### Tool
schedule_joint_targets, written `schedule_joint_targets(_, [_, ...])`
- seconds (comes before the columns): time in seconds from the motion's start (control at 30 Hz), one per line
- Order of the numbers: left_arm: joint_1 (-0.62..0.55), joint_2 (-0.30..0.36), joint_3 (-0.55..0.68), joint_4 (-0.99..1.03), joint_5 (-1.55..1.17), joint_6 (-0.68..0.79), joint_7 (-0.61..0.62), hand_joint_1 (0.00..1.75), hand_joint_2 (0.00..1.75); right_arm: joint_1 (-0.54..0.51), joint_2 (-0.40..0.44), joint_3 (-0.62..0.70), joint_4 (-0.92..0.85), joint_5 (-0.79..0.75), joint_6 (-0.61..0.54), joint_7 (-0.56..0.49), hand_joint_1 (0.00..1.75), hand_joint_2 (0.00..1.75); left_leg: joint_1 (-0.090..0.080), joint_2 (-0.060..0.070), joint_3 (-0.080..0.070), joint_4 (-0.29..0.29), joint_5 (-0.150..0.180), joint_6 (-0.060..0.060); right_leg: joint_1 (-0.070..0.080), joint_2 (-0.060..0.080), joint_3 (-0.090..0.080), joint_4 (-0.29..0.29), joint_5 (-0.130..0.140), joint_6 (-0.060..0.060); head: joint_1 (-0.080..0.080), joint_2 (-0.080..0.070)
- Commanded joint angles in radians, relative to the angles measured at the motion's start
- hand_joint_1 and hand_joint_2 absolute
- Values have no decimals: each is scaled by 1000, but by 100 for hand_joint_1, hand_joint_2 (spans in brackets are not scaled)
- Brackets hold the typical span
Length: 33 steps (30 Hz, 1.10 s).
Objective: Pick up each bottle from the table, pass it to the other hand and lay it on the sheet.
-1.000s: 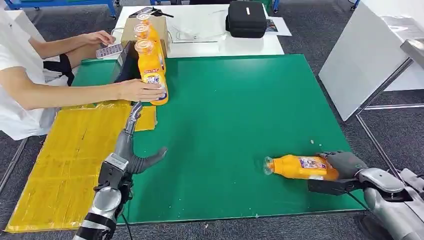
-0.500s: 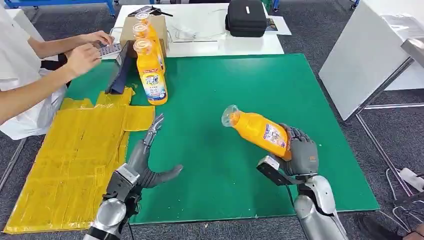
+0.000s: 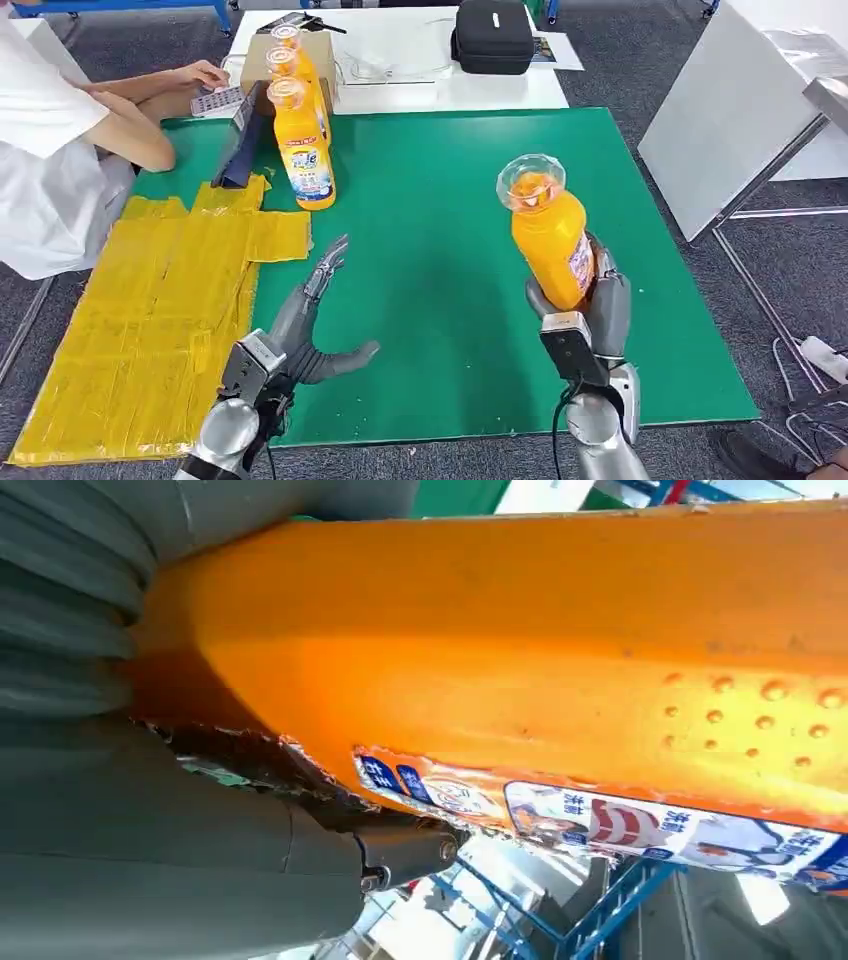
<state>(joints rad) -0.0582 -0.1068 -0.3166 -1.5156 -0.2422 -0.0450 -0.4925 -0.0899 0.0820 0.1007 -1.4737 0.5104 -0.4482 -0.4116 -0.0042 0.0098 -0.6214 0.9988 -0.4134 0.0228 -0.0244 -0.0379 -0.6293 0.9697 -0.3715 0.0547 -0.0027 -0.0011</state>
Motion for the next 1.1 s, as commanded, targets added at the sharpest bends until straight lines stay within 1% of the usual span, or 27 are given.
schedule_joint_targets(0.03, [-51,28,-21,35,67,-41,7,0,175,31,69,46,11,-96,144,-86,175,175,2,0,6,0,-3,-2,2,3,6,0,-2,-3,0,0])
schedule_joint_targets(0.1, [-56,27,-23,30,75,-48,7,0,175,21,88,96,59,-88,167,-89,175,175,1,0,3,0,-1,-2,1,3,3,0,-1,-2,0,0])
schedule_joint_targets(0.13, [-53,25,-23,21,76,-47,5,0,175,11,93,117,91,-81,171,-85,175,175,2,0,5,0,-2,-2,2,4,5,0,-2,-3,0,0])
schedule_joint_targets(0.2, [-43,25,-27,-6,93,-57,-8,0,175,-16,102,158,176,-61,183,-71,175,175,2,2,3,0,-1,-1,1,4,3,-1,0,-2,0,0])
schedule_joint_targets(0.23, [-38,28,-29,-20,92,-57,-8,0,175,-25,106,175,211,-54,190,-70,175,175,3,4,6,0,-3,-2,2,7,5,-1,-1,-4,0,0])
schedule_joint_targets(0.3, [-24,34,-31,-47,101,-65,-12,0,175,-30,114,207,267,-37,197,-71,175,175,2,3,3,-1,-1,-1,2,5,3,-1,0,-2,0,0])
schedule_joint_targets(0.4, [-19,40,-45,-69,107,-84,-20,0,175,-35,129,247,353,-25,203,-76,175,175,2,4,4,-1,-2,-2,2,6,4,-1,-1,-3,0,0])
schedule_joint_targets(0.43, [-22,38,-48,-67,107,-85,-20,0,175,-37,133,252,367,-25,206,-77,175,175,3,4,7,-1,-3,-2,2,7,7,-2,-2,-4,0,0])
schedule_joint_targets(0.5, [-35,34,-58,-55,107,-86,-20,0,175,-53,136,267,387,-24,211,-89,175,175,2,3,4,-1,-1,-1,1,4,4,-1,-1,-2,0,0])
schedule_joint_targets(0.53, [-36,32,-60,-54,107,-86,-20,0,175,-57,139,268,386,-24,213,-87,175,175,3,3,6,0,-3,-2,2,6,6,-1,-1,-3,0,0])
schedule_joint_targets(0.6, [-46,31,-68,-43,106,-88,-21,0,175,-75,139,274,385,-25,219,-85,175,175,2,2,3,-1,-1,-1,1,4,3,-1,-1,-2,0,0])
schedule_joint_targets(0.63, [-48,31,-72,-43,101,-86,-23,0,175,-82,141,276,384,-26,220,-85,175,175,2,3,5,0,-2,-2,2,5,5,-1,-1,-3,0,0])
schedule_joint_targets(0.7, [-56,29,-87,-40,74,-72,-28,0,175,-96,143,276,388,-29,219,-82,175,175,1,2,3,0,-1,-1,1,4,3,0,-1,-2,0,0])
schedule_joint_targets(0.73, [-57,28,-89,-40,73,-71,-28,0,175,-99,143,277,388,-29,220,-82,175,175,2,2,5,0,-2,-2,2,5,5,0,-1,-4,0,0])
schedule_joint_targets(0.77, [-64,28,-99,-33,71,-71,-26,0,175,-108,146,279,393,-30,220,-81,175,175,2,1,3,0,-1,-1,1,3,4,0,-1,-3,0,0])
schedule_joint_targets(0.83, [-76,28,-115,-17,64,-73,-22,0,175,-119,154,285,390,-32,213,-87,175,175,2,1,4,0,-1,-2,2,4,5,0,-1,-3,0,0])
schedule_joint_targets(0.97, [-90,25,-127,12,62,-73,-20,0,175,-130,157,304,364,-25,191,-85,175,175,2,1,4,0,-1,-2,1,3,4,0,-1,-3,0,0])
schedule_joint_targets(1.0, [-90,25,-127,12,62,-73,-20,0,175,-130,157,304,364,-25,191,-85,175,175,2,1,6,0,-2,-2,2,4,6,0,-2,-4,0,0])
schedule_joint_targets(1.03, [-90,25,-127,12,62,-73,-20,0,175,-130,157,304,364,-25,191,-85,175,175,2,1,3,0,-1,-2,1,3,4,0,-1,-2,0,0])
schedule_joint_targets(1.07, [-90,25,-127,12,62,-73,-20,0,175,-130,157,304,364,-25,191,-85,175,175,2,1,6,0,-2,-2,1,4,6,0,-2,-3,0,0])
schedule_joint_targets(1.1, [-90,25,-127,12,62,-73,-20,0,175,-130,157,304,364,-25,191,-85,175,175,1,1,2,-1,0,-1,1,2,2,0,0,-2,0,0])
